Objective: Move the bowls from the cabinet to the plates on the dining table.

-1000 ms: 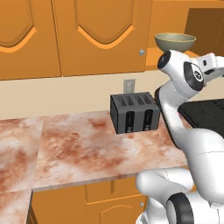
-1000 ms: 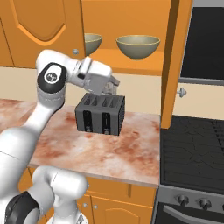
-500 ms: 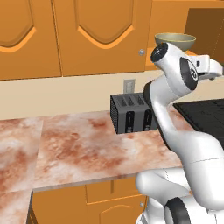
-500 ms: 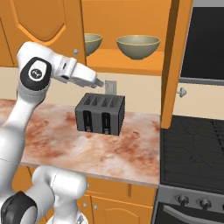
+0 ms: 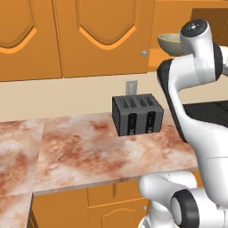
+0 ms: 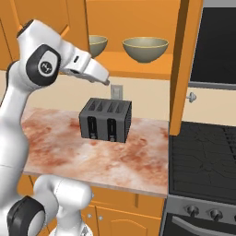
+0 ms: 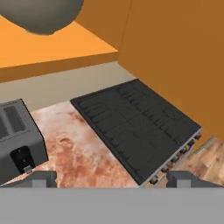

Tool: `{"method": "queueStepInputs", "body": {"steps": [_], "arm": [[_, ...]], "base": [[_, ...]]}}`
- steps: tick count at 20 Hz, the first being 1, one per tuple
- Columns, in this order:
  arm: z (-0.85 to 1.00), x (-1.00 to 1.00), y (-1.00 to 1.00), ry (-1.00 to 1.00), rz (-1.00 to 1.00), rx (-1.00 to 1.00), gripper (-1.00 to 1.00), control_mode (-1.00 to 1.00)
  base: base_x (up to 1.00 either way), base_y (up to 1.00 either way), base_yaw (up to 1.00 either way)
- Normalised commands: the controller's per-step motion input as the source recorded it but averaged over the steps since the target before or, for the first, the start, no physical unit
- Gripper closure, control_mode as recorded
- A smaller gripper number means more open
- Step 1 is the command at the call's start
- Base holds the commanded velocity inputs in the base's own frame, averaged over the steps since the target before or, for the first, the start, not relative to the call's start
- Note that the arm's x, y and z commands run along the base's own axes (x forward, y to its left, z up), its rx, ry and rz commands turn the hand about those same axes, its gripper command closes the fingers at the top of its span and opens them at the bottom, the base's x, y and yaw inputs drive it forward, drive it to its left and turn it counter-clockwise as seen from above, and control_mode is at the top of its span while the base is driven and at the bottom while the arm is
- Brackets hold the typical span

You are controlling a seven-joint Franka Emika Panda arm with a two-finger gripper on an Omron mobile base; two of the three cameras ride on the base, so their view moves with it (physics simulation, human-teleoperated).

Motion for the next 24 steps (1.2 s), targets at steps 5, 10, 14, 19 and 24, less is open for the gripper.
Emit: {"method": "queueStepInputs", "body": {"steps": [5, 10, 14, 19, 24], "arm": [[0.04, 0.05, 0.17, -0.05, 0.28, 0.23, -1.0, -1.0], [0.0, 0.16, 0.3, -0.06, 0.21, 0.11, -1.0, -1.0], [0.0, 0.19, 0.36, -0.05, 0.11, 0.02, -1.0, -1.0], [0.0, 0.21, 0.4, -0.05, 0.06, 0.0, -1.0, -1.0], [-0.06, 0.26, 0.33, -0.09, 0.0, 0.0, -1.0, -1.0]], "base": [[0.0, 0.0, 0.0], [0.0, 0.0, 0.0], [0.0, 0.0, 0.0], [0.0, 0.0, 0.0], [0.0, 0.0, 0.0]]}}
